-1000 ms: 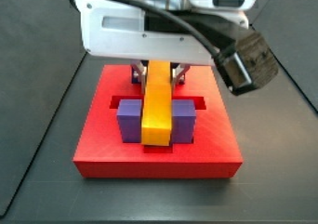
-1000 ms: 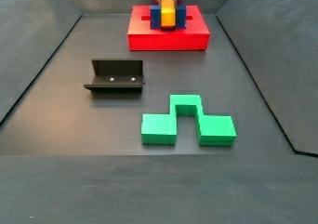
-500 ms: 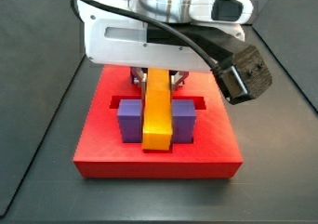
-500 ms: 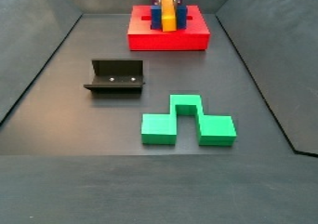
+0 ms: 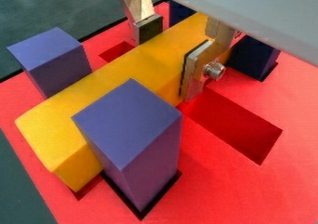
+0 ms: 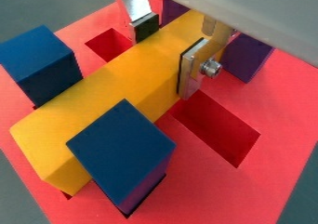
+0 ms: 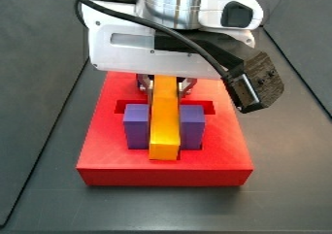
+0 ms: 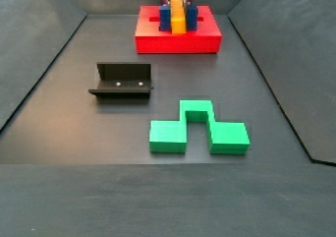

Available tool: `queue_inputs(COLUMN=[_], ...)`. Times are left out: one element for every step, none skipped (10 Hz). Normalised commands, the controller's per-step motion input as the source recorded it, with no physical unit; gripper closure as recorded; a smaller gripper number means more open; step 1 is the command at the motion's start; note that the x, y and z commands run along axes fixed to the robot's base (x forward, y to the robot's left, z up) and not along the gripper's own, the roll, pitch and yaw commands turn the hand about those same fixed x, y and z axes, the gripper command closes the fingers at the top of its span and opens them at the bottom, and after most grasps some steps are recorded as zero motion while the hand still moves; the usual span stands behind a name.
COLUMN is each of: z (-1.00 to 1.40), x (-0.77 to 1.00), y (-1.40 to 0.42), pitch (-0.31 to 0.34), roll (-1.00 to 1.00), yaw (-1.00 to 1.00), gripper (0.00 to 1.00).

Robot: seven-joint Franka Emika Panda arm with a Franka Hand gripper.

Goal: Pick up the yellow object. Move up. Move to above the board. Insert the yellow object.
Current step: Insert the yellow object.

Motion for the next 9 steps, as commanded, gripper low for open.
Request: queue_inputs(z=[-0.21, -0.13, -0.19, -0.22, -0.26, -0.31, -0.36, -0.43, -0.25], x=[0.00, -0.06, 0.00, 0.09, 0.25, 0.30, 0.24, 0.01, 0.03], y=[0.06, 0.05, 0.03, 0.00, 0.00, 0.00, 0.00, -0.04, -0.01], pitch=[0.059, 0.000, -0.001, 0.000, 0.000, 0.000, 0.000, 0.000, 0.000], roll=[0.11, 0.00, 0.00, 0.00, 0.00, 0.00, 0.00, 0.02, 0.02], yaw=[0.00, 0.05, 0.21, 0.20, 0.15, 0.15, 0.15, 0.06, 0.05], gripper=[1.00, 1.00, 1.00, 1.00, 1.00, 1.00, 1.00, 1.00, 1.00])
